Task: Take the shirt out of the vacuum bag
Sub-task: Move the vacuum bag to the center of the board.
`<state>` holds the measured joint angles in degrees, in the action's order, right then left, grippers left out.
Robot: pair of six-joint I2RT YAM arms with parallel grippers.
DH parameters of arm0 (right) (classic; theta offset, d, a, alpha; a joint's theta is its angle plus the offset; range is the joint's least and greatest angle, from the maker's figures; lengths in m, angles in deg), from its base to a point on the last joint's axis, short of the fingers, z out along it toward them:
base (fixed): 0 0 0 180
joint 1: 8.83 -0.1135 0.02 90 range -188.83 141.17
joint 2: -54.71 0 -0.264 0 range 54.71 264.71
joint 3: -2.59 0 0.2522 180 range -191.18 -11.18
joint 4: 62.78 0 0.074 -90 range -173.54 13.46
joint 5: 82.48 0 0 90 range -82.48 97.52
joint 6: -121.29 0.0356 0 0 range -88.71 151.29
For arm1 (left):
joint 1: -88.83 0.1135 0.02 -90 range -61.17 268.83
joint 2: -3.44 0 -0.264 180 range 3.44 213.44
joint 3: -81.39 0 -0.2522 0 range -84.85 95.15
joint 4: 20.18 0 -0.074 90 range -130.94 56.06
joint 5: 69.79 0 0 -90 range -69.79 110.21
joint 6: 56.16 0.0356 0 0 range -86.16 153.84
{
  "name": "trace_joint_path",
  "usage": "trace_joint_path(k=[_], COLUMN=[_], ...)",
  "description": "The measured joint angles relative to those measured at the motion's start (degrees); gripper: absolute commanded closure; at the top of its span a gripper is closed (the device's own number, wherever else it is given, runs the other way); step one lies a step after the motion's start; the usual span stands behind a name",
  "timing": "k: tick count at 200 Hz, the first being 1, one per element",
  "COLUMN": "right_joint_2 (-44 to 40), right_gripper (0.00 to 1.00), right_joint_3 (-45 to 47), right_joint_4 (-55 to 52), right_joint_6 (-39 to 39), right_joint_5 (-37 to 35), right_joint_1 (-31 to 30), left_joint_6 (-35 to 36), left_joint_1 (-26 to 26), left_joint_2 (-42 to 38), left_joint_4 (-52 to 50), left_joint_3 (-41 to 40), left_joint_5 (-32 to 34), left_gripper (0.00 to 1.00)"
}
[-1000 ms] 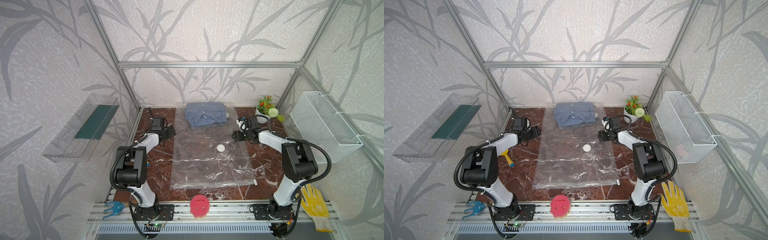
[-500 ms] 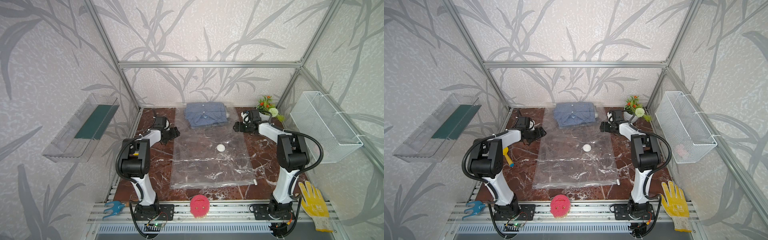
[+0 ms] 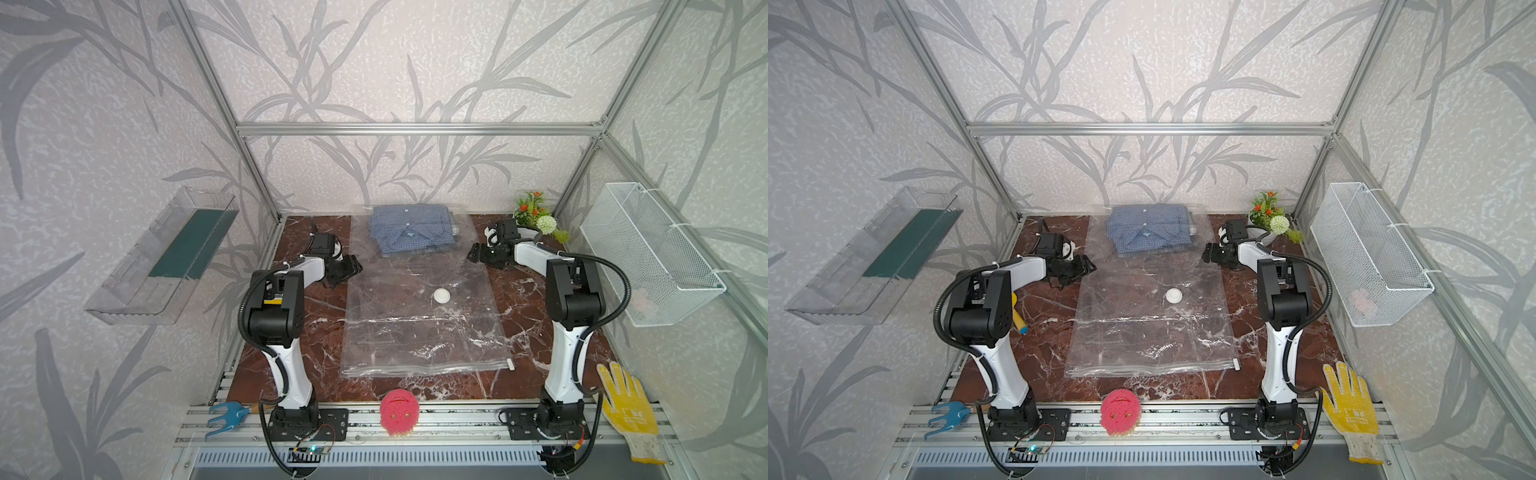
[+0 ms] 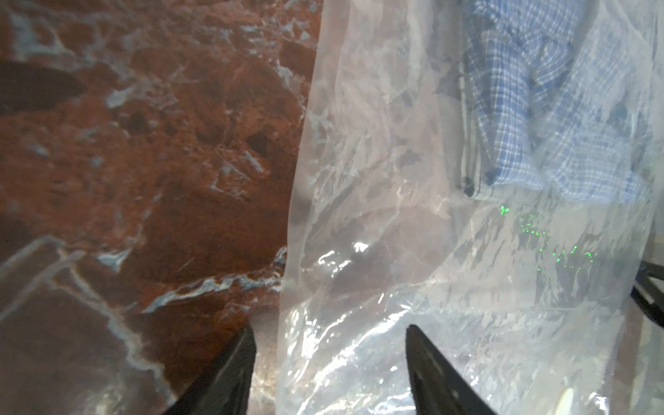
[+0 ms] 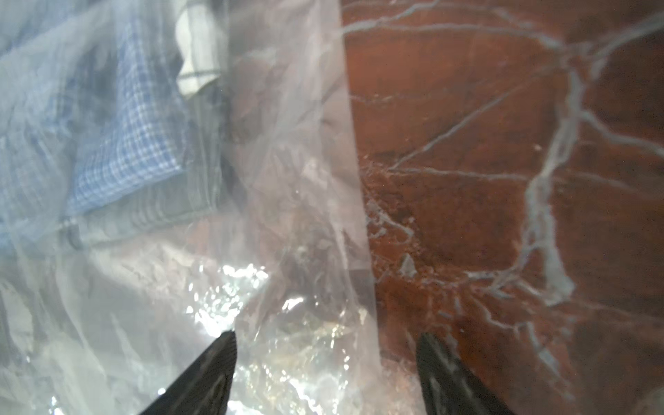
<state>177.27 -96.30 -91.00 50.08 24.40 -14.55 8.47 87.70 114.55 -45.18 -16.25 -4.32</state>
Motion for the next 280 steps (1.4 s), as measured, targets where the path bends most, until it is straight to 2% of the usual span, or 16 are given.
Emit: trace_joint_path(k=[44,62,114,136,156,185,198,210,231,239,252,260,280], right_joint_2=[1.68,3.85,12.70,17.44,24.41,39.60,44.59,46.38,46.18,46.16,46.16,46.16,44.46], right_gripper=[0.58,0.71,0.74,0.74,0.74,0.73,0.72,0.71,0.66,0.62,0.51,0.45,0.36], right_joint_3=[-0.98,-4.44,-20.20,-29.31,-42.66,-71.19,-79.93,-82.18,-78.62,-77.88,-78.16,-79.34,-80.39], right_joint_4=[0.83,-0.79,-8.57,-12.87,-18.45,-26.29,-26.75,-25.42,-19.71,-18.38,-18.51,-19.54,-23.21], right_joint_6=[0.39,-0.24,-1.88,-2.14,-2.45,-1.20,0.94,3.30,7.58,7.98,7.98,7.26,4.87], right_joint_5=[3.87,4.20,4.22,4.26,4.70,5.51,5.86,6.34,7.54,7.74,7.63,6.99,4.48], right_joint_1=[-2.01,-4.11,-11.13,-13.31,-15.43,-18.88,-20.02,-20.85,-21.64,-21.62,-21.62,-21.55,-21.35], left_joint_6=[0.22,0.11,-4.24,-6.62,-8.48,-10.88,-11.63,-12.04,-12.22,-12.09,-11.21,-10.73,-9.18], left_joint_1=[0.00,0.09,2.21,4.76,6.88,9.38,10.12,10.58,10.67,10.64,10.56,10.43,9.81], left_joint_2=[-0.02,-0.48,-8.72,-11.41,-13.29,-14.75,-14.78,-14.78,-14.80,-14.91,-15.74,-16.76,-21.51], left_joint_4=[-0.07,0.17,3.85,5.64,6.82,6.75,7.08,7.28,7.45,7.41,6.73,5.97,2.80], left_joint_3=[0.07,-0.31,-9.53,-13.92,-17.38,-19.15,-19.15,-19.15,-19.15,-19.15,-19.15,-19.12,-18.32], left_joint_5=[-0.42,1.05,8.24,10.29,12.39,14.49,14.51,14.53,14.34,14.10,14.01,14.10,14.60], left_gripper=[0.80,1.00,1.00,1.00,1.00,1.00,1.00,1.00,1.00,0.96,0.85,0.75,0.58])
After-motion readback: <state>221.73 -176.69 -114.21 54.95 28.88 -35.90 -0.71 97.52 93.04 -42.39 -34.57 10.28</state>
